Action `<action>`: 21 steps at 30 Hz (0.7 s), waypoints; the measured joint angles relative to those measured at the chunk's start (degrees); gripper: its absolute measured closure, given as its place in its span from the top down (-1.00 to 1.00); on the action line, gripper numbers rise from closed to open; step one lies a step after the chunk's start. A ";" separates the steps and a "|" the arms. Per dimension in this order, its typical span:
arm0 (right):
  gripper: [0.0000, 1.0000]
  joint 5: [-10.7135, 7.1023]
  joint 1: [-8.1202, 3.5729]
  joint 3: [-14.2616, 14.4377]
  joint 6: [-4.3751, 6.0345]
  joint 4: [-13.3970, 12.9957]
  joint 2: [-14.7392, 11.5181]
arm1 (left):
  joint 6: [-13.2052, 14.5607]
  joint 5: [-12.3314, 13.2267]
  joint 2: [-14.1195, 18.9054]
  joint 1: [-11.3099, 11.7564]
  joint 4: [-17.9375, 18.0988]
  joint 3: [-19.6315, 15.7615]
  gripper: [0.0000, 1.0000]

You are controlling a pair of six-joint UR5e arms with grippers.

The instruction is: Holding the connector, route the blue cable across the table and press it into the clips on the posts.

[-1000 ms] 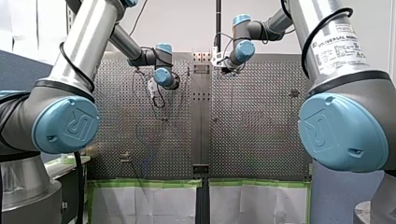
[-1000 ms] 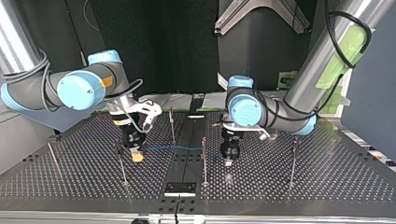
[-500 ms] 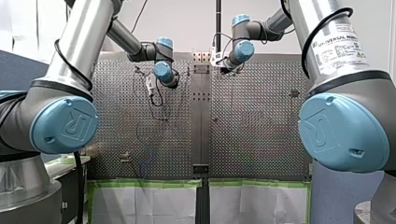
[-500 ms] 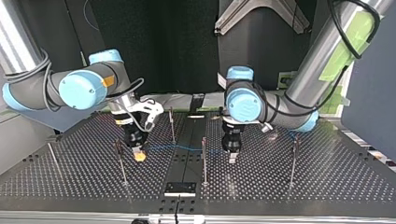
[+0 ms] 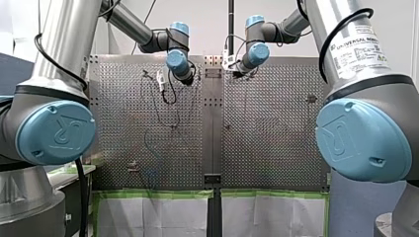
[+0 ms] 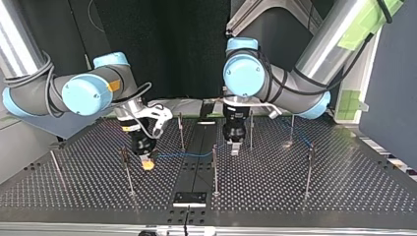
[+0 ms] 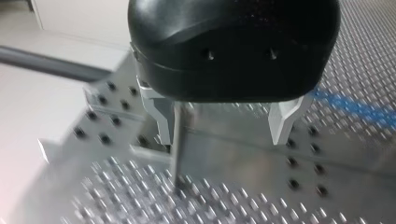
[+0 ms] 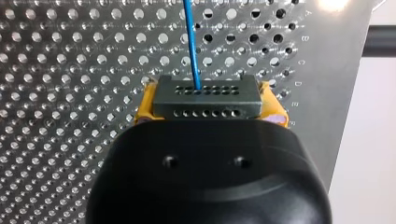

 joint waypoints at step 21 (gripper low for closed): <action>-1.00 -0.74 0.03 0.00 0.23 0.06 -0.04 | 1.39 -3.48 3.93 -8.66 -1.29 -0.07 1.00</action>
